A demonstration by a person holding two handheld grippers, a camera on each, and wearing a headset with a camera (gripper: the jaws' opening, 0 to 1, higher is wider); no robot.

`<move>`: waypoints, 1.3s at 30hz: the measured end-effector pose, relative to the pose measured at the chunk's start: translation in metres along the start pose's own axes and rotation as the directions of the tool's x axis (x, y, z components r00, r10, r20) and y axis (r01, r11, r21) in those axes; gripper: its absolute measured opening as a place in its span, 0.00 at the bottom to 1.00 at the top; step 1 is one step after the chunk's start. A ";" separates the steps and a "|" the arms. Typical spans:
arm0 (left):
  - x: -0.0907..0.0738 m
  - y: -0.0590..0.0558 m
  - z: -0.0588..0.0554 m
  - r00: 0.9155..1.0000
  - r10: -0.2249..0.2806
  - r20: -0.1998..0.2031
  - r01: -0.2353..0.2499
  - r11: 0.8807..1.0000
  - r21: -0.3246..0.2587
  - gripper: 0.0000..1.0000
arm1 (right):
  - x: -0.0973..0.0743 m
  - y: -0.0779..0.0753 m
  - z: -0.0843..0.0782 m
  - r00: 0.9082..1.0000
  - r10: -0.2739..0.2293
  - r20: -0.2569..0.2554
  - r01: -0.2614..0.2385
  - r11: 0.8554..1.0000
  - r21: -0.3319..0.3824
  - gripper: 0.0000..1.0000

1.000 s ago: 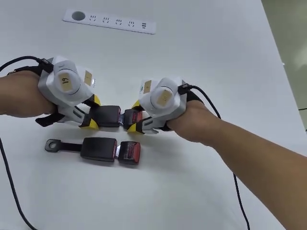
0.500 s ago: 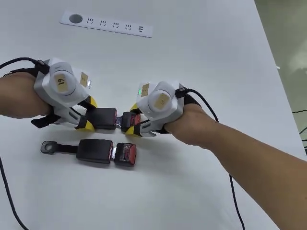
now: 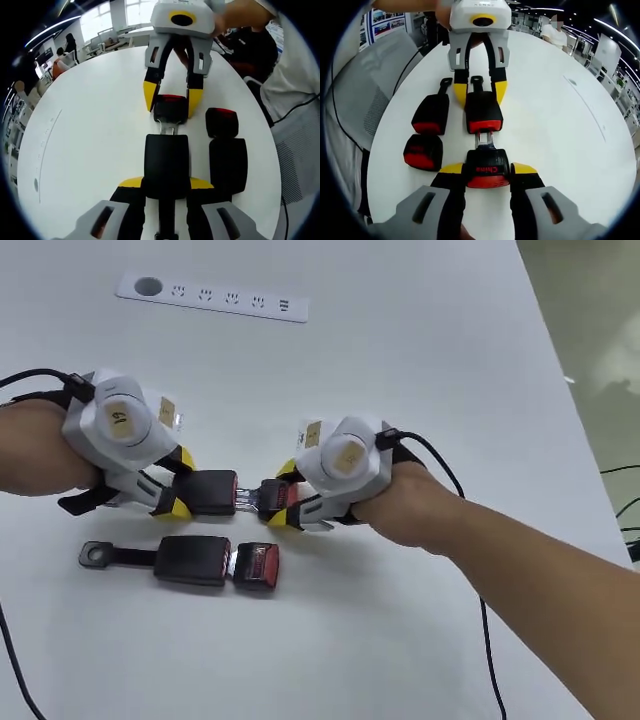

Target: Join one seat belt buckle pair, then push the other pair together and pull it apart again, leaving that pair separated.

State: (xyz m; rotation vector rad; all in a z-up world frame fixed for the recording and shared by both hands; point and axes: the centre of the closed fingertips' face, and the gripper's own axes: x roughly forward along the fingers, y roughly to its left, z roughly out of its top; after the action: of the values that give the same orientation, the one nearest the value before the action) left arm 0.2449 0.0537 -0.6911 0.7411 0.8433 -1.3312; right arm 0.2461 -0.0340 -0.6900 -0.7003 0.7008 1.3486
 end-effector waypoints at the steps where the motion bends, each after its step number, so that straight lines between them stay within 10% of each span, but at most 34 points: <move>1: 0.000 0.000 0.001 1.000 0.000 0.000 0.000 1.000 -0.001 0.31 | -0.002 -0.001 -0.003 1.000 -0.001 -0.001 0.001 1.000 0.002 0.32; 24: -0.001 0.002 -0.002 1.000 0.008 -0.013 -0.008 1.000 -0.005 0.32 | -0.051 -0.001 -0.070 0.998 0.001 -0.070 0.002 0.999 0.039 0.33; 39: 0.000 0.002 0.000 1.000 0.025 -0.017 -0.025 1.000 0.000 0.33 | -0.056 -0.001 -0.077 0.995 -0.027 -0.094 0.033 0.998 0.058 0.40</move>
State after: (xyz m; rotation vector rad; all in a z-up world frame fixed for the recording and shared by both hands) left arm 0.2471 0.0538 -0.6915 0.7619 0.8453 -1.3037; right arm 0.2384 -0.1288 -0.6925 -0.7268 0.7989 1.2691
